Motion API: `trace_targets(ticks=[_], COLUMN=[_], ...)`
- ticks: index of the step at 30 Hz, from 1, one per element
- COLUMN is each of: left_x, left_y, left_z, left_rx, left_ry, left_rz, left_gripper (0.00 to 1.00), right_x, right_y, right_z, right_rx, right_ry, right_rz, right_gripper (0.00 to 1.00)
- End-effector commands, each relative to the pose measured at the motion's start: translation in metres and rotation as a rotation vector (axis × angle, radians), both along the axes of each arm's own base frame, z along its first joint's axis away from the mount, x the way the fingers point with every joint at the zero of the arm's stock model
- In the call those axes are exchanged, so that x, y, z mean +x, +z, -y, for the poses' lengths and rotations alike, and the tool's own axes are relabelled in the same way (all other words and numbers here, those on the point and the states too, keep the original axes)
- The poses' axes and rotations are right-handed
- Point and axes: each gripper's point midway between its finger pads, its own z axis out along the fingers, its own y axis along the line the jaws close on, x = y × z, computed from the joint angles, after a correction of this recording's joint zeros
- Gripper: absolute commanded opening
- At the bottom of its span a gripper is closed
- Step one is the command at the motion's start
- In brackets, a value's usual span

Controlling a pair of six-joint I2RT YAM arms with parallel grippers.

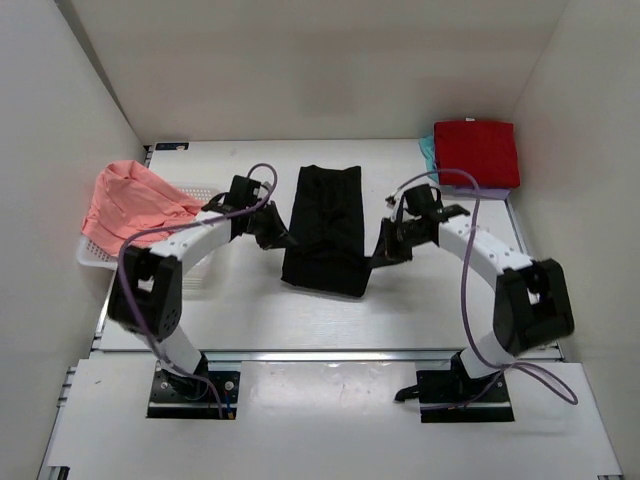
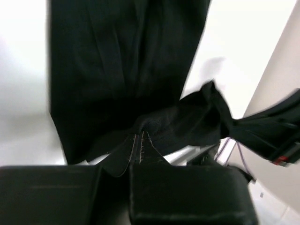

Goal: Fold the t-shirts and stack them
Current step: Fold the folded rectangular tshirt in 1/3 of the way

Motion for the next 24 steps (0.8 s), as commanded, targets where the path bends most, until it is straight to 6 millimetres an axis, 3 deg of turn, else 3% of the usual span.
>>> trace_targets(ticks=[1,3,4,5,6,7,8,10,11,12,14,16,18,20,24], left_x=[0.032,0.059,0.072,0.084,0.092,0.101,0.113,0.134,0.136,0.141,0.142,0.135,0.12,0.105,0.068], left_y=[-0.004,-0.005,-0.007,-0.014,-0.024,-0.018,-0.02,-0.015,-0.011,-0.008,-0.002,0.004,0.001,0.013,-0.004], left_z=[-0.007,-0.009,-0.01,-0.013,-0.017,-0.016,-0.018,-0.021,-0.019,-0.02,-0.02,-0.019,-0.021,-0.023,-0.037], left_rx=[0.016,0.023,0.021,0.024,0.028,0.009,-0.007,-0.053,-0.075,-0.093,-0.12,-0.149,-0.194,-0.224,-0.132], left_ry=[0.001,0.026,0.034,0.049,0.072,0.072,0.098,0.137,0.155,0.161,0.168,0.165,0.17,0.18,0.185], left_rz=[0.007,0.024,0.025,0.021,0.007,0.029,0.038,0.08,0.079,0.093,0.109,0.112,0.089,0.105,0.062], left_gripper=[0.0,0.0,0.0,0.09,0.11,0.1,0.11,0.3,0.32,0.34,0.48,0.5,0.5,0.51,0.53], right_x=[0.044,0.084,0.102,0.105,0.125,0.137,0.144,0.157,0.16,0.157,0.148,0.135,0.12,0.092,0.055], right_y=[-0.005,0.009,0.006,-0.01,0.001,0.003,-0.005,0.002,0.002,0.003,-0.003,-0.005,0.001,-0.013,-0.021], right_z=[0.008,0.005,0.004,0.006,0.006,0.002,0.006,0.006,0.01,0.007,0.014,0.019,0.018,0.018,0.005], right_rx=[-0.036,-0.03,-0.04,-0.065,-0.058,-0.051,-0.071,-0.075,-0.084,-0.084,-0.09,-0.092,-0.079,-0.089,-0.054], right_ry=[0.022,0.019,0.007,0.007,-0.007,-0.004,-0.023,-0.051,-0.063,-0.063,-0.084,-0.091,-0.089,-0.087,-0.087], right_rz=[0.023,0.091,0.091,0.044,0.087,0.101,0.089,0.112,0.121,0.128,0.108,0.097,0.117,0.08,0.06], right_gripper=[0.0,0.0,0.06,0.18,0.16,0.15,0.21,0.33,0.35,0.37,0.39,0.41,0.42,0.42,0.42])
